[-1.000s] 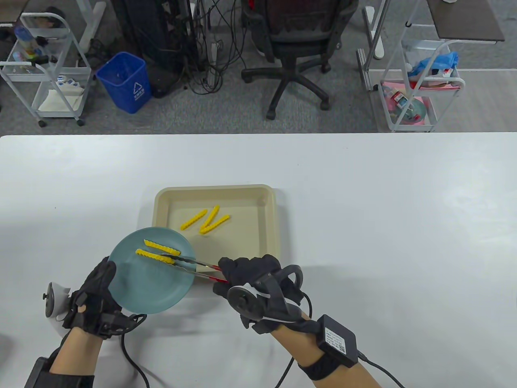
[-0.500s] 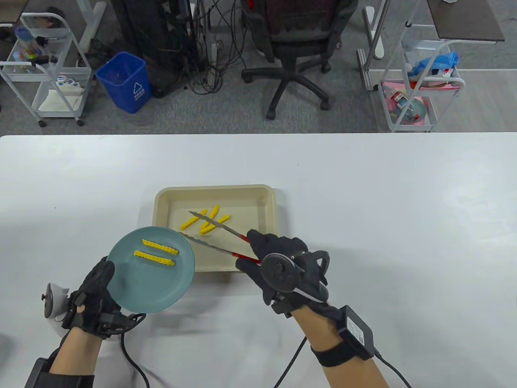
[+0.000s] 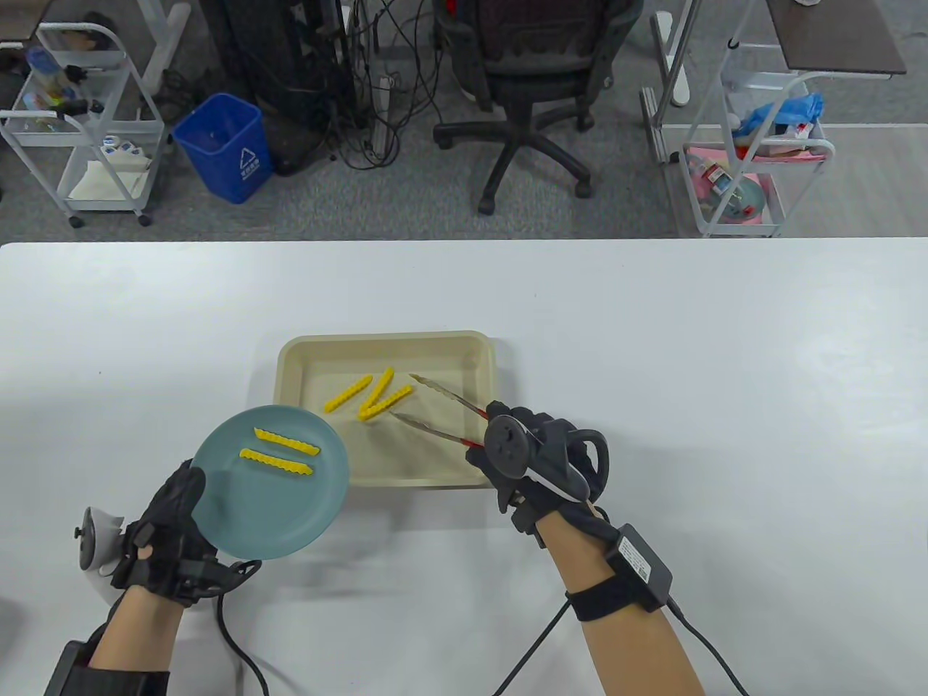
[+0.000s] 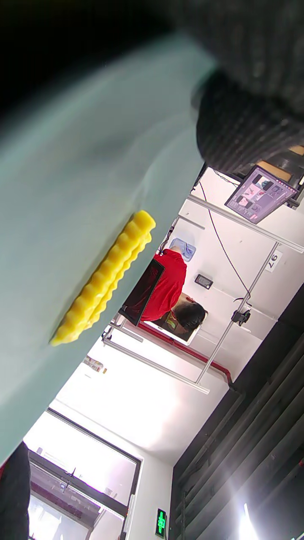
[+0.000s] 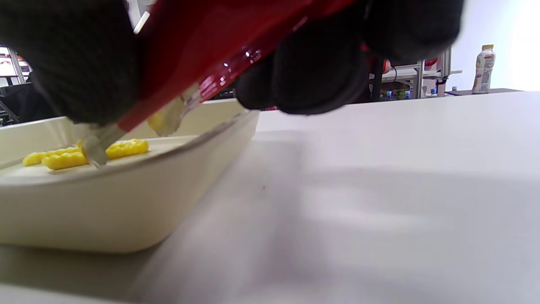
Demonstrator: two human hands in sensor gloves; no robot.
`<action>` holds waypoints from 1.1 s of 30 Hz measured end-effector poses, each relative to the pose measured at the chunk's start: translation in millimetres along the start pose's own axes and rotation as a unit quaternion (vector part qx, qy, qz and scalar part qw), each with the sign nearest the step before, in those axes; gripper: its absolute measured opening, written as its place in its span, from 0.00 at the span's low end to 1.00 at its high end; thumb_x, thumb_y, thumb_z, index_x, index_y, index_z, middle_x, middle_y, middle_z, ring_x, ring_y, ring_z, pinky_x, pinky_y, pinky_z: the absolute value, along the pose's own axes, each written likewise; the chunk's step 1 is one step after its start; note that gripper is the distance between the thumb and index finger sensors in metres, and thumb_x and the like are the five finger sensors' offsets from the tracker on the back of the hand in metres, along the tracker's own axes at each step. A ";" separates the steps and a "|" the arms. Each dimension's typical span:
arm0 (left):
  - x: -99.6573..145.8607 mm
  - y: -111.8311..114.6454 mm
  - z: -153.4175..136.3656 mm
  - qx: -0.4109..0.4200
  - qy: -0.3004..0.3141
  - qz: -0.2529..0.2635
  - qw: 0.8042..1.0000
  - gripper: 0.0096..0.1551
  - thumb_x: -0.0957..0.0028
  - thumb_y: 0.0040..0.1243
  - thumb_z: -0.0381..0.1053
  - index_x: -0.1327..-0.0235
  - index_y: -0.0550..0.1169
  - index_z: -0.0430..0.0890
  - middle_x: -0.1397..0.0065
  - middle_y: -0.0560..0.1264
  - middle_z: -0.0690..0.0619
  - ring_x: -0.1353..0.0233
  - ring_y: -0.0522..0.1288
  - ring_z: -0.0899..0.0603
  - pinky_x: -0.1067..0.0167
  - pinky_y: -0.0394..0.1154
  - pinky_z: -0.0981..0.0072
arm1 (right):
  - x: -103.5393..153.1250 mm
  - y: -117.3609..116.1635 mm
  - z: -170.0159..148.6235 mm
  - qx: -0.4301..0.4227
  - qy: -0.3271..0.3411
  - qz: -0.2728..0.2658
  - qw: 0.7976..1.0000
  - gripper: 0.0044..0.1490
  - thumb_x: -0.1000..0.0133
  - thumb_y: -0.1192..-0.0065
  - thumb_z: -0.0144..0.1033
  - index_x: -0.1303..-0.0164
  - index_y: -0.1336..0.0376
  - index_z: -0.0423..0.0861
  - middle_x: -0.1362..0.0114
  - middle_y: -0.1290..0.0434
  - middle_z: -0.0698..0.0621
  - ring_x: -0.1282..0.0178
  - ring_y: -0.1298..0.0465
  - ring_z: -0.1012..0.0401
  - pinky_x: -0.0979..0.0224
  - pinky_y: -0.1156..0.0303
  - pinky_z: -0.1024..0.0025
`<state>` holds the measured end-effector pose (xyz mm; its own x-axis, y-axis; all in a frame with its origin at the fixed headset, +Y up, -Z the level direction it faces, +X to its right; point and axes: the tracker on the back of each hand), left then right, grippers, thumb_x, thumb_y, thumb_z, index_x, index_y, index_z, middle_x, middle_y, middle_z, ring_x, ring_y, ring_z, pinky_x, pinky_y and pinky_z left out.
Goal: Hold plate and receive fries gripped by tongs from baking tray
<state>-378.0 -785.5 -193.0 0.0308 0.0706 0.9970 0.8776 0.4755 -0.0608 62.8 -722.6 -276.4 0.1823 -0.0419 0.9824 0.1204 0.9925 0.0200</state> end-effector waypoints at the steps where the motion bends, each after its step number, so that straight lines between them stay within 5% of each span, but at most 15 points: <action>1: -0.1 -0.1 0.0 0.000 0.000 -0.001 1.000 0.39 0.44 0.55 0.49 0.29 0.66 0.25 0.41 0.74 0.24 0.57 0.85 0.21 0.68 0.87 0.40 | -1.4 -1.2 0.2 0.000 -0.001 0.003 1.000 0.49 0.50 0.26 0.68 0.23 0.37 0.52 0.31 0.25 0.47 0.51 0.17 0.52 0.42 0.25 0.48; 12: -0.9 -0.3 2.1 -0.011 0.004 -0.004 1.000 0.39 0.44 0.55 0.49 0.29 0.66 0.25 0.41 0.73 0.24 0.57 0.85 0.21 0.68 0.87 0.40 | -6.1 -8.6 6.2 -0.019 0.016 0.003 1.000 0.50 0.49 0.26 0.69 0.22 0.39 0.54 0.29 0.27 0.49 0.60 0.16 0.55 0.62 0.23 0.60; 18: -1.0 -0.5 2.3 -0.014 0.005 -0.001 1.000 0.39 0.44 0.54 0.49 0.29 0.66 0.25 0.41 0.74 0.24 0.57 0.85 0.21 0.68 0.87 0.40 | -9.8 -11.0 5.7 -0.033 0.029 0.034 0.998 0.47 0.47 0.26 0.65 0.20 0.41 0.58 0.23 0.32 0.51 0.59 0.17 0.55 0.62 0.23 0.60; 33: -0.5 -1.0 3.0 -0.011 0.006 -0.001 1.000 0.39 0.44 0.54 0.49 0.29 0.66 0.25 0.41 0.73 0.24 0.57 0.85 0.21 0.68 0.87 0.40 | -2.4 -0.4 2.2 -0.052 0.068 0.060 0.995 0.39 0.47 0.23 0.59 0.27 0.33 0.56 0.32 0.25 0.51 0.60 0.16 0.55 0.62 0.23 0.57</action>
<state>-380.3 -783.3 -193.6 0.0348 0.0584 0.9977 0.8884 0.4555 -0.0577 60.2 -722.7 -278.4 0.3310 0.0533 0.9421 0.1883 0.9746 -0.1213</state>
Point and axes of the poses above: the tracker on the back of each hand, its own z axis roughly to the thumb side, its own x axis roughly from the fingertips to the wrist, y = z × x
